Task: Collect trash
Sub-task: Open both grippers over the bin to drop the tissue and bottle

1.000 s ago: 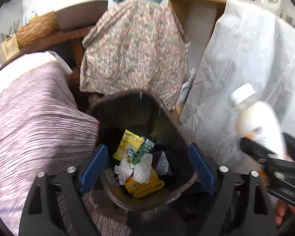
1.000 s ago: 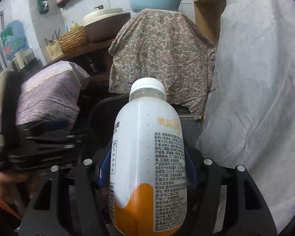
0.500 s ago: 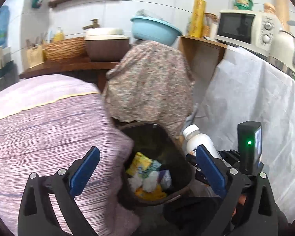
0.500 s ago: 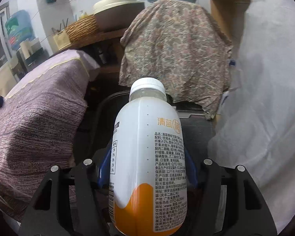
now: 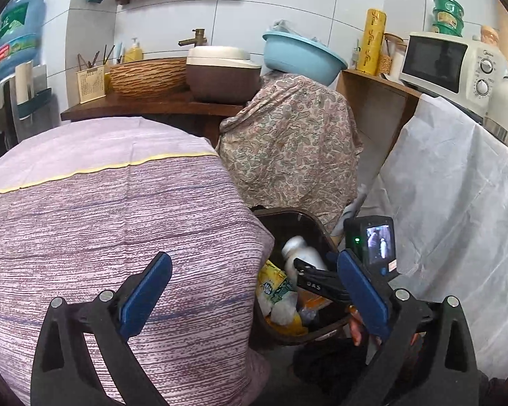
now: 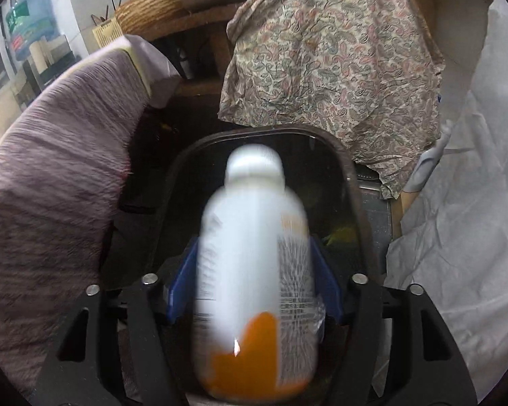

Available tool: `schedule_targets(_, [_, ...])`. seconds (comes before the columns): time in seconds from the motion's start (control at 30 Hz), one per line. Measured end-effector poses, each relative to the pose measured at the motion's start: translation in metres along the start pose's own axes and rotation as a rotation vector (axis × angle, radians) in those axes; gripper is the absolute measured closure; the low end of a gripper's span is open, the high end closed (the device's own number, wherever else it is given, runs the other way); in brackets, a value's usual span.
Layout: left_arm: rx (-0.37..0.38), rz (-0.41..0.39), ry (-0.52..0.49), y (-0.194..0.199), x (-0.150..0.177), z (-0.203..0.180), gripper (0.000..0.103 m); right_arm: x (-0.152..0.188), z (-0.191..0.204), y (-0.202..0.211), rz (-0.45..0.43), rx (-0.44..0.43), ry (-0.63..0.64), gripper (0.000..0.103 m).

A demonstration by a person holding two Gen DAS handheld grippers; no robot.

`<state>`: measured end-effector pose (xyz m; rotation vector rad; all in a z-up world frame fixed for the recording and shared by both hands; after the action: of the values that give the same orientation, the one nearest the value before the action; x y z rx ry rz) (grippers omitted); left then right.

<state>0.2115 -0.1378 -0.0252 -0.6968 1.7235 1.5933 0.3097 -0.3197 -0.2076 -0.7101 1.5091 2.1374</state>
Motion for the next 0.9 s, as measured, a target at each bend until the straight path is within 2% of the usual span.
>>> schedule_targets(0.03, [-0.001,0.003,0.002,0.0,0.0,0.002,0.006,-0.001,0.0,-0.004,-0.003,0.005,0.0,0.023])
schedule_targets(0.07, [-0.002,0.003,0.006,-0.001,0.0,0.003,0.006,-0.002,-0.001,-0.007,-0.005,0.011,0.002,0.021])
schedule_targets(0.27, [-0.007,0.005,0.006,-0.003,0.003,0.003,0.006,0.007,0.0,-0.003,0.0,0.002,-0.023,0.021])
schedule_targets(0.43, [0.002,0.01,0.011,-0.004,0.006,0.004,0.006,0.018,0.006,0.021,-0.02,-0.001,-0.028,0.021])
schedule_targets(0.63, [-0.001,-0.024,0.005,0.012,0.007,0.007,0.005,0.024,0.019,0.052,-0.052,0.012,-0.008,0.021])
schedule_targets(0.9, [-0.034,-0.078,0.007,0.042,0.016,0.022,0.005,0.041,0.04,0.112,-0.129,0.118,0.042,0.015])
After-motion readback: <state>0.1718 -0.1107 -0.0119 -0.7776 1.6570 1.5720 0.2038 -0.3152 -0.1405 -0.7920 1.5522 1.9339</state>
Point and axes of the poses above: each gripper's, at about its wrist camera, not at the fingertips, and y roughly against the way its jaws point, z to its left, x to its underside, the point moved 2 cm from there along -y, roughly the way its jaws point, and after that the axes turned 11 degrees about -x, right-handed, at the moved point
